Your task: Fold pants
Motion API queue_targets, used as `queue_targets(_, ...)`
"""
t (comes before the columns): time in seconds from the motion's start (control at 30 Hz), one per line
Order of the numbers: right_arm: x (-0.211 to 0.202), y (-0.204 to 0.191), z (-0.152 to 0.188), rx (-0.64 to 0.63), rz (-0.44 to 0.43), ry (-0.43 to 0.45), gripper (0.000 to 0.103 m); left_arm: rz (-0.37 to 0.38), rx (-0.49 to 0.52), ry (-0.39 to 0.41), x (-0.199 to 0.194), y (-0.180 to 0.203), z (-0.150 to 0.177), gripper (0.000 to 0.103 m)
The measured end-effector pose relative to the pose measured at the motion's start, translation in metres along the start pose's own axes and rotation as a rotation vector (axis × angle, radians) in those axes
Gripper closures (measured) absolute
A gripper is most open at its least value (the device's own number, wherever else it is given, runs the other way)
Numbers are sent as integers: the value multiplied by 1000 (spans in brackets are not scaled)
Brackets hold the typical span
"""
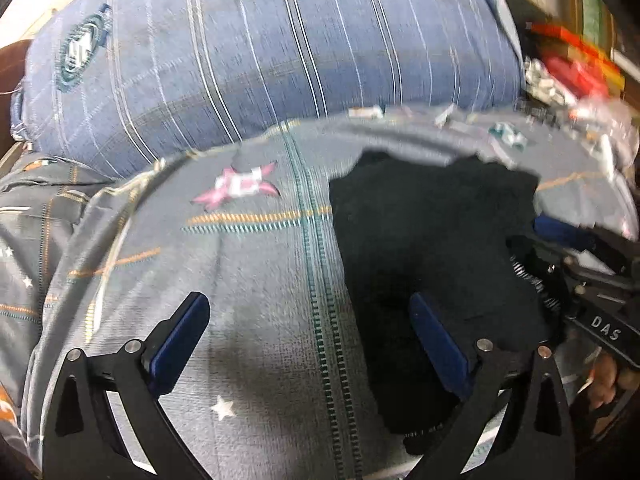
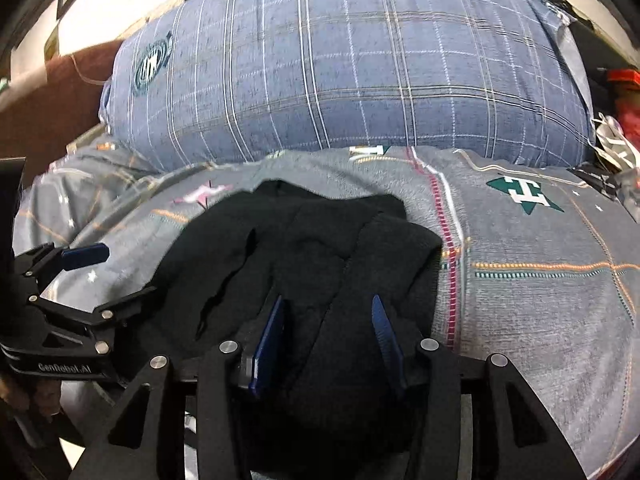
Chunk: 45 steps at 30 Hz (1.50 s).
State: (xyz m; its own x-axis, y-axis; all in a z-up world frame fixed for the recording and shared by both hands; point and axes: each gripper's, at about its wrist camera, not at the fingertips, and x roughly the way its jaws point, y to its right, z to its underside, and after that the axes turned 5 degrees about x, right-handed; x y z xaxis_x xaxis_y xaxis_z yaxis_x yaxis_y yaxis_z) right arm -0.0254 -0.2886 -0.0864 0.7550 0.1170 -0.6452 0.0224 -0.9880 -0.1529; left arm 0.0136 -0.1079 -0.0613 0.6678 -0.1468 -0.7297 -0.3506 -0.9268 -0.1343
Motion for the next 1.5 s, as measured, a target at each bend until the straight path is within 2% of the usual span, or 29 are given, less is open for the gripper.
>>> queue_targets(0.07,-10,5,-3,16,11,37,55,-23,-3,36,-12,-4,-1,2)
queue_targets(0.17,-32,11,-7,48,38,113,46,-15,-32,75,-27,-12,-4,2)
queue_targets(0.27,-55,17,-10,80,26,218,38,-10,-34,103,-38,-13,-7,2)
queue_targets(0.37,-67,13,-13,64,1,300,24,-68,-14,142,-47,-9,-12,2)
queue_targets(0.43,-69,8,-15,45,1,318,23,-95,-4,155,-51,-7,-14,2)
queue_targets(0.57,-61,7,-20,51,-16,296,23,-133,18,181,-59,-5,-17,2)
queue_targets(0.8,-45,10,-21,92,-12,239,23,-148,19,179,-61,-5,-17,2)
queue_targets(1.5,-35,8,-20,80,11,184,23,-174,-6,110,-46,-13,-12,2)
